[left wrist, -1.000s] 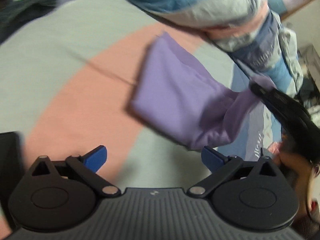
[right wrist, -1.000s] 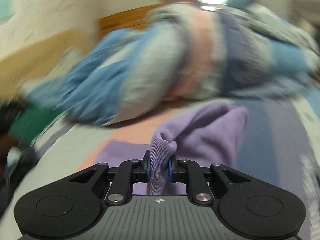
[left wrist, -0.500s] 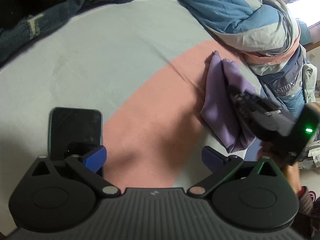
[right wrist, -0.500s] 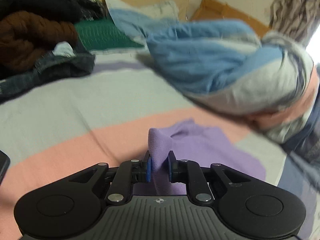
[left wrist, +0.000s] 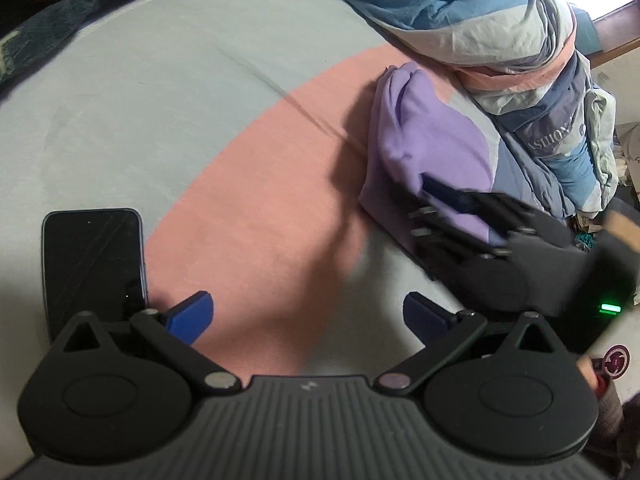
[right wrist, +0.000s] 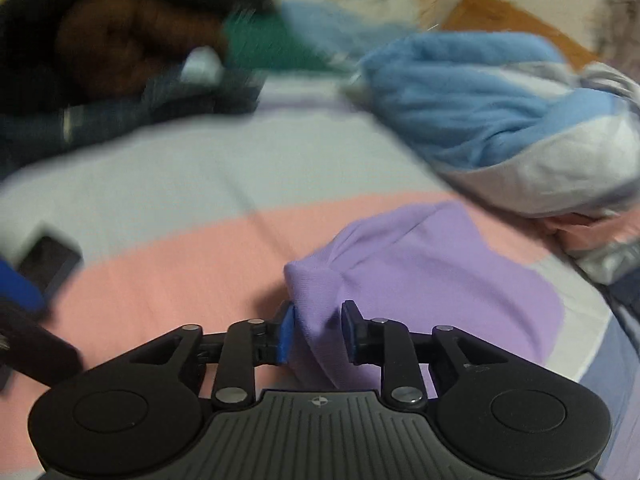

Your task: Fold clothes

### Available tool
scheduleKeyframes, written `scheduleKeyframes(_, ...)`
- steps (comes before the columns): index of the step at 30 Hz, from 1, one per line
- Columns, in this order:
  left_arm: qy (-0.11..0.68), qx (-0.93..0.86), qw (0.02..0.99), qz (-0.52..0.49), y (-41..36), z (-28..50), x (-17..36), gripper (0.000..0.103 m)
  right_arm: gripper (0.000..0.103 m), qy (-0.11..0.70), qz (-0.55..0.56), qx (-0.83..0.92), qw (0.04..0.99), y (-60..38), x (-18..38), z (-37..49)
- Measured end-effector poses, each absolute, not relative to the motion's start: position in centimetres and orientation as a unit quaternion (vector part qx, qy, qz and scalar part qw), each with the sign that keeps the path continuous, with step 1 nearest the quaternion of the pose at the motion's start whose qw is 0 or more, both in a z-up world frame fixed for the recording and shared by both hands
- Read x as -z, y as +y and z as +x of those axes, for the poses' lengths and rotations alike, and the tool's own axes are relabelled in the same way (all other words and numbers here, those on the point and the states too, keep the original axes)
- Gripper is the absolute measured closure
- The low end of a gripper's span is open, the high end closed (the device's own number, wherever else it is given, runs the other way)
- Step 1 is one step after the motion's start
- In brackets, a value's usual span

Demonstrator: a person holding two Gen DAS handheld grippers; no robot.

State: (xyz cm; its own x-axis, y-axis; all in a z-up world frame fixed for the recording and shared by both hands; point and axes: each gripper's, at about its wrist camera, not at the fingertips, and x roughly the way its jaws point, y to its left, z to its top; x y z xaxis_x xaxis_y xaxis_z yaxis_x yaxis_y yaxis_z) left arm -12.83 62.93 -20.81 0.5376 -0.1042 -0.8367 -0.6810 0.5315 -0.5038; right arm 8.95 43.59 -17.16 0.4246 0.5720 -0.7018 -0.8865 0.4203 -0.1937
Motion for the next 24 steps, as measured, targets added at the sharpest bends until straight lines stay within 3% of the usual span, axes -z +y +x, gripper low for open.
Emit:
scheduleKeyframes(1,0.441,-0.189,0.758,-0.443,62.9,-12.6,20.8,0.001,0.075,0.272,-0.249,-0.448,0.815,42.4,16.0,9.1)
scheduleKeyframes(3,0.441,-0.183,0.764,-0.434,62.7,-12.2,20.5,0.0,0.054,0.253,-0.206,-0.409,0.852,40.2,14.7,9.4)
scheduleKeyframes(4,0.442,-0.181,0.767,-0.428,62.7,-12.0,20.3,0.0,0.052,0.246,-0.206,-0.387,0.864,39.4,14.9,9.6)
scheduleKeyframes(6,0.445,-0.177,0.772,-0.417,62.4,-11.4,20.1,0.0,0.053,0.255,-0.216,-0.353,0.874,38.3,15.8,10.3)
scheduleKeyframes(9,0.45,-0.169,0.775,-0.41,61.9,-10.5,19.9,0.0,0.058,0.342,-0.304,-0.365,0.811,38.5,21.2,11.3)
scheduleKeyframes(11,0.453,-0.163,0.776,-0.408,61.4,-9.9,19.9,0.0,0.057,0.296,-0.369,-0.371,0.799,38.6,22.4,9.6)
scheduleKeyframes(13,0.456,-0.154,0.779,-0.403,60.8,-9.3,19.7,0.0,0.057,0.301,-0.363,-0.376,0.797,38.8,21.5,9.6)
scheduleKeyframes(16,0.464,-0.147,0.782,-0.389,60.1,-8.7,19.6,0.0,0.073,0.316,-0.278,-0.374,0.826,37.4,18.8,11.4)
scheduleKeyframes(17,0.464,-0.145,0.784,-0.386,60.0,-8.5,19.5,0.0,0.074,0.313,-0.246,-0.37,0.839,36.9,17.8,12.0)
scheduleKeyframes(19,0.461,-0.131,0.789,-0.384,59.9,-7.8,19.3,0.0,0.073,0.288,-0.229,-0.348,0.862,36.3,16.5,12.9)
scheduleKeyframes(21,0.455,-0.108,0.806,-0.363,59.7,-6.3,18.7,0.0,0.064,0.269,-0.223,-0.324,0.879,36.2,15.7,14.5)
scheduleKeyframes(24,0.428,-0.058,0.851,-0.297,59.1,-2.3,17.0,0.0,0.063,0.281,-0.195,-0.328,0.881,36.5,15.7,18.4)
